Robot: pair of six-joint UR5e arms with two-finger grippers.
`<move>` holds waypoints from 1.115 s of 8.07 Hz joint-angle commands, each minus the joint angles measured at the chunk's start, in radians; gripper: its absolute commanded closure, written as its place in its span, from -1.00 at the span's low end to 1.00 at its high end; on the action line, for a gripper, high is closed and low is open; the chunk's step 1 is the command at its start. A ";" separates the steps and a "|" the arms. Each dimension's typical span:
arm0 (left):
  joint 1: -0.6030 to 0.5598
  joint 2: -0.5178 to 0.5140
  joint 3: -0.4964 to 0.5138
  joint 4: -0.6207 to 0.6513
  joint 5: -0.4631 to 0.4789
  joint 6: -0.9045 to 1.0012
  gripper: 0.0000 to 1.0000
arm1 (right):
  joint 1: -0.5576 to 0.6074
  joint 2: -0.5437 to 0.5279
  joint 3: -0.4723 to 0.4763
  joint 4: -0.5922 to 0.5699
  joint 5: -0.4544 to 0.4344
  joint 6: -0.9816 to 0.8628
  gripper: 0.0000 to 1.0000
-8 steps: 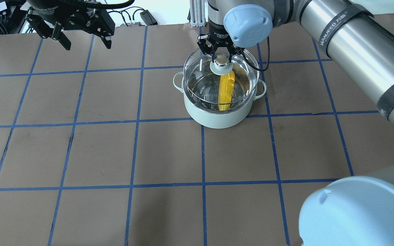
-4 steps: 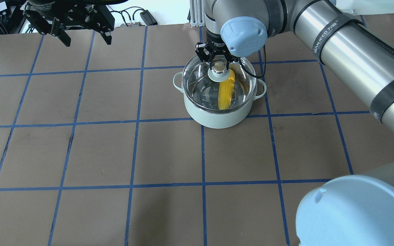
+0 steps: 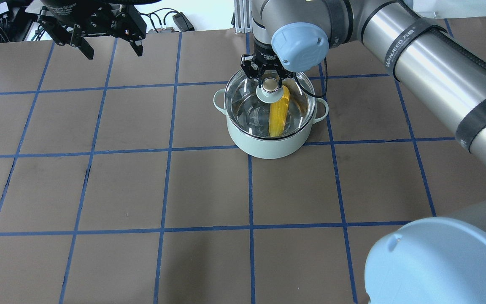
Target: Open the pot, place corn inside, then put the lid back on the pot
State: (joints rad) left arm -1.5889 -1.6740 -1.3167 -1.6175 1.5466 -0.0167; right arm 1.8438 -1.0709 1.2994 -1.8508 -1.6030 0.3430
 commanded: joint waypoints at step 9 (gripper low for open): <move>0.003 -0.007 -0.010 0.028 -0.006 -0.006 -1.00 | 0.002 0.003 0.011 -0.017 0.002 -0.033 -0.36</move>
State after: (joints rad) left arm -1.5860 -1.6810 -1.3267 -1.5892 1.5409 -0.0230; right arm 1.8454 -1.0697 1.3071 -1.8464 -1.6048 0.3339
